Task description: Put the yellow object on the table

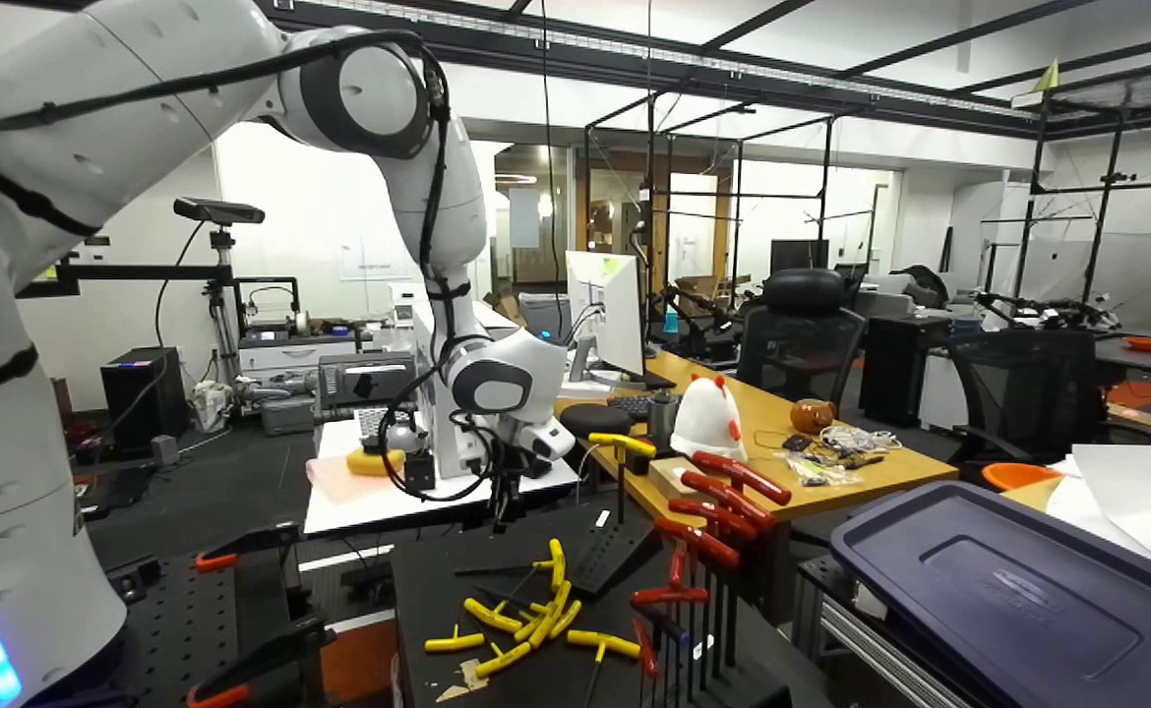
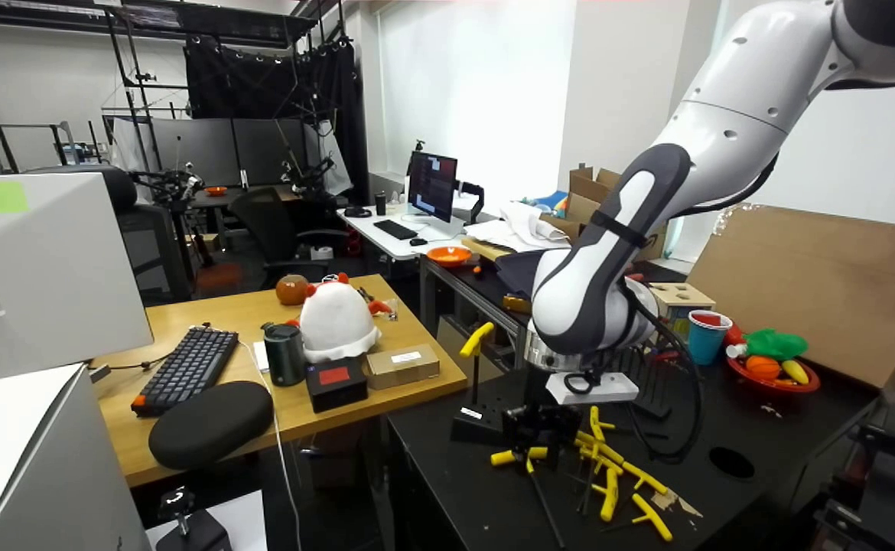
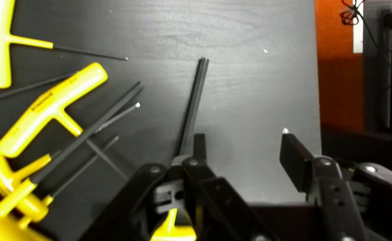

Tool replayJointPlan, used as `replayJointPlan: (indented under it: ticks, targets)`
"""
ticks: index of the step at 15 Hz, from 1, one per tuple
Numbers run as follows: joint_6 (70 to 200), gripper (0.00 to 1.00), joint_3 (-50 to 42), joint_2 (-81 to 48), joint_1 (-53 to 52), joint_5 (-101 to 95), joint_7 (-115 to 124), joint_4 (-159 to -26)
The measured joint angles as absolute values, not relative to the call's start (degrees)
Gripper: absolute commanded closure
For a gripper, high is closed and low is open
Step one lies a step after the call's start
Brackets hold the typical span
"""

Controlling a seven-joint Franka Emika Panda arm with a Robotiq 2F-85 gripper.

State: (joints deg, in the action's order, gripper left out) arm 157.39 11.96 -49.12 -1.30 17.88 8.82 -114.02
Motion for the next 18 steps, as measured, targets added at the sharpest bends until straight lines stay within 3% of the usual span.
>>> replayJointPlan:
  ticks: [2,18]
  targets:
    - [157.39,0.0,12.02,-47.11,-0.36,19.92,9.71,-112.92]
    - [164.0,0.0,9.73,-42.32,-5.52,32.92,30.18,-106.08]
